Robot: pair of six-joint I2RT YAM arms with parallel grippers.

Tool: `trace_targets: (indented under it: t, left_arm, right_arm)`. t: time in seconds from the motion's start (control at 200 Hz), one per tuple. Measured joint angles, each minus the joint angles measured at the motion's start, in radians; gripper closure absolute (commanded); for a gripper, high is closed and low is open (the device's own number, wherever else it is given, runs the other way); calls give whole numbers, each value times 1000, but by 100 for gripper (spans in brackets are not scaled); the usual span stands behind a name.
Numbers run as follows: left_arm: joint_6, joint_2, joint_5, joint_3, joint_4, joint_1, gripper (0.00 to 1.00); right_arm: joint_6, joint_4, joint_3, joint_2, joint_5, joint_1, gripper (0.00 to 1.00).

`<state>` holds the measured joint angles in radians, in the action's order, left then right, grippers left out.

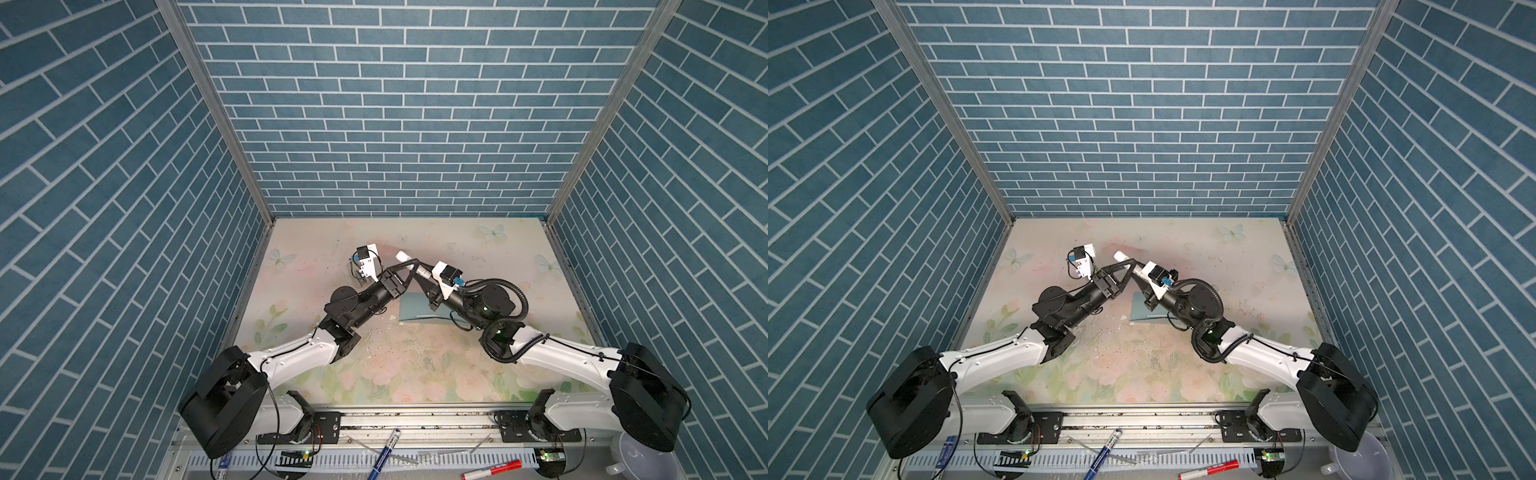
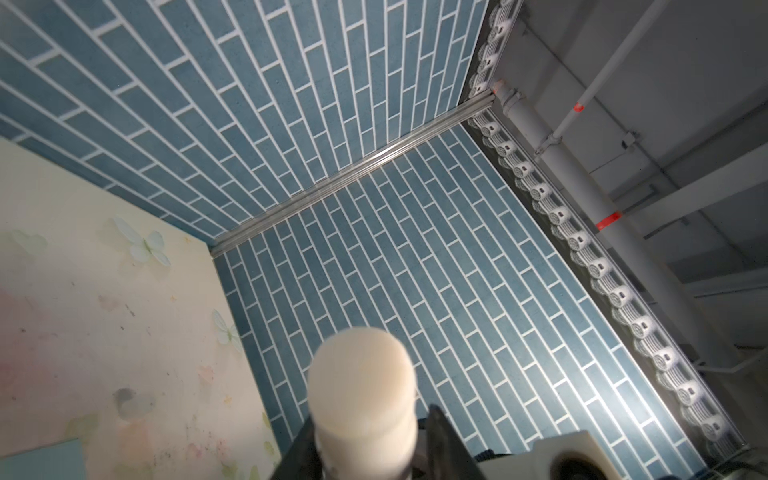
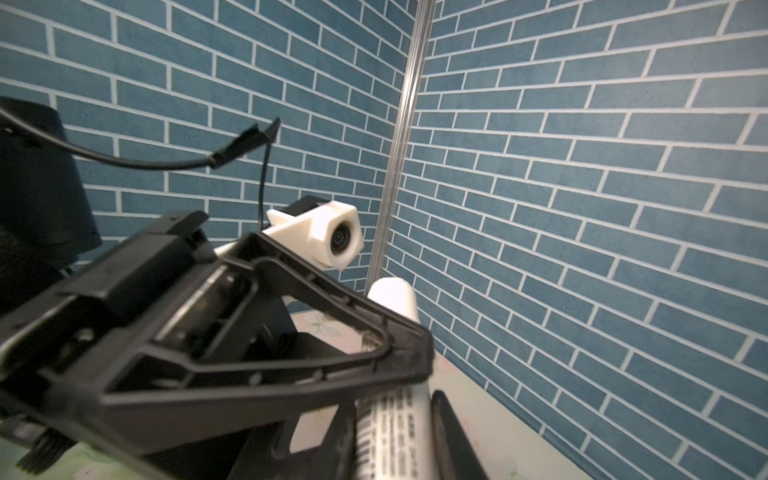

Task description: Place the letter into the envelope and seal it

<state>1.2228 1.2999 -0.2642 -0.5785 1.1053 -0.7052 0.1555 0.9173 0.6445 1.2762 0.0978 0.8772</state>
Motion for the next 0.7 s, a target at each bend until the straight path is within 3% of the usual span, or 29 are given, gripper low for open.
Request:
trace_targets:
  t: [0.17,0.275,0.48,0.695]
  left_arm:
    - [-75,-59,-19,18,-77,69,25]
    - [-182,-136,-25,20,-190,101,21]
    - [-576,-280,-37,-52,-560,105,17]
    - [-953,-258,-70,-98,-785,102,17]
  right_arm:
    - [-1,-204,14,-116,-88,0,100]
    - [-8,-369,54,-187,-132,-9,100]
    - [-113,-805,225,-232,-152,-109,100]
    - [-246,-1265,398,-143,-147,-239,100]
